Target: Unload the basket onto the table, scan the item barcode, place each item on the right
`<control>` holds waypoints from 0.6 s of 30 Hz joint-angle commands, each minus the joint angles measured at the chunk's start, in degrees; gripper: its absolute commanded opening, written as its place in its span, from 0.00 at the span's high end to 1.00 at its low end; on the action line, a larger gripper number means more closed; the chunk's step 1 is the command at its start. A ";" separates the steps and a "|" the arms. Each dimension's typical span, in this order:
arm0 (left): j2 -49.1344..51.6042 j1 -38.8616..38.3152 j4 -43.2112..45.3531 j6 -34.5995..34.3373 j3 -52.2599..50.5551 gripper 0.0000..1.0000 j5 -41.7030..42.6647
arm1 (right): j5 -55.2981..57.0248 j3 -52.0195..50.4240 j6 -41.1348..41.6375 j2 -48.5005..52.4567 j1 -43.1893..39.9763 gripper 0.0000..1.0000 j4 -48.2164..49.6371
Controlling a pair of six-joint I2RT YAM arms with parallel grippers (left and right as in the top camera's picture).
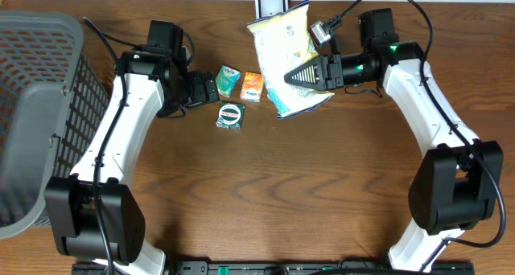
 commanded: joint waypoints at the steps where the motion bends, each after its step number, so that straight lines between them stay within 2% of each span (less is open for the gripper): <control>1: 0.26 0.15 -0.28 0.55 0.74 0.02 -0.59 | -3.65 1.07 0.04 -0.59 0.96 0.94 0.33; 18: 0.26 0.15 -0.28 0.52 0.74 0.02 -0.59 | -3.04 1.07 -0.74 -0.59 1.86 0.94 1.60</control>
